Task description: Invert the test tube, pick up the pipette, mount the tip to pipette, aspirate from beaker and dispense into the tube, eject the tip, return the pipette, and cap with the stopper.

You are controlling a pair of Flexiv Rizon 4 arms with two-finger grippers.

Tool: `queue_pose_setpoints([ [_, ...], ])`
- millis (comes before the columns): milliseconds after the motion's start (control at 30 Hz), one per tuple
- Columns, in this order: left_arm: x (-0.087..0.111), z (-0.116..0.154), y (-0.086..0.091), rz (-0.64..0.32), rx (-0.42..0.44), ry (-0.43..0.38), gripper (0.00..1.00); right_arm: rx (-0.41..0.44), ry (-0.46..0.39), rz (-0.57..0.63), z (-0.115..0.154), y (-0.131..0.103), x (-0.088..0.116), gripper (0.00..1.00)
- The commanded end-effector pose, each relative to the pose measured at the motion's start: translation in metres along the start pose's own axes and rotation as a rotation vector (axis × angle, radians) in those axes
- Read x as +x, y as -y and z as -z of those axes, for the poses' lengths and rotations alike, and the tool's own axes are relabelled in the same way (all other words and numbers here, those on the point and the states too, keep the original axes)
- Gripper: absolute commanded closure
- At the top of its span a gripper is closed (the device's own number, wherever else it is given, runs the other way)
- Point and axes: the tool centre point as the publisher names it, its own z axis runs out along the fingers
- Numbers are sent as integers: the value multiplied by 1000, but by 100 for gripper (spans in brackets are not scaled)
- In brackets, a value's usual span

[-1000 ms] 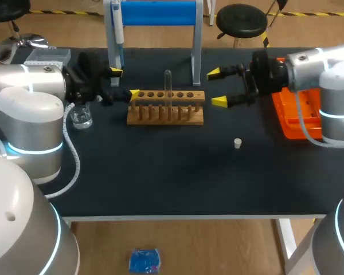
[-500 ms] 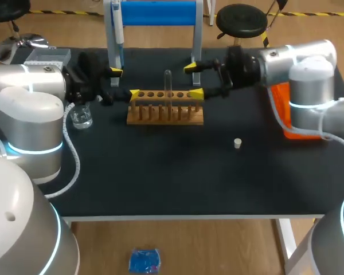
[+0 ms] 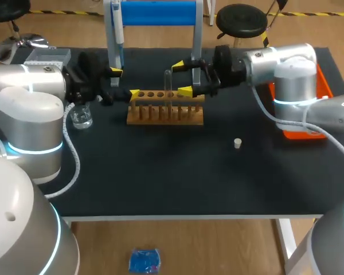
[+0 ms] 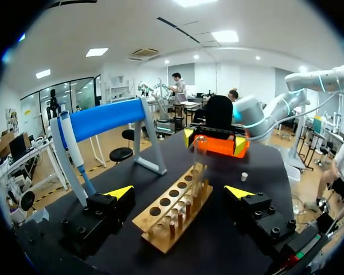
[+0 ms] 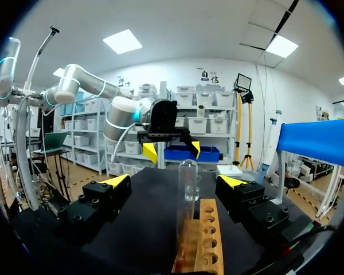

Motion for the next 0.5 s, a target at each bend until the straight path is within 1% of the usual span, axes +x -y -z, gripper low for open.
queue_pose_setpoints([
  [33,0,0,-1,0,2,2,0,-13,-45,-4,-11,8,-8,0],
  [200,0,0,-1,0,2,2,0,-16,-63,-14,-21,13,-5,0],
  [233,0,0,-1,0,2,2,0,-14,-63,-14,-23,14,-5,2],
  [267,0,0,-1,0,2,2,0,-19,-65,-18,-23,14,-5,7],
  [300,0,0,-1,0,2,2,0,-18,-64,-18,-25,15,-5,8],
  [333,0,0,-1,0,2,2,0,-17,-63,-18,-26,15,-5,6],
  [367,0,0,-1,0,2,2,0,-19,-62,-19,-26,15,-5,6],
  [433,0,0,-1,0,2,2,0,-17,-59,-20,-28,16,-5,13],
  [467,0,0,-1,0,2,2,0,-18,-58,-21,-28,16,-5,14],
  [500,0,0,-1,0,2,2,0,-18,-57,-22,-29,16,-5,23],
])
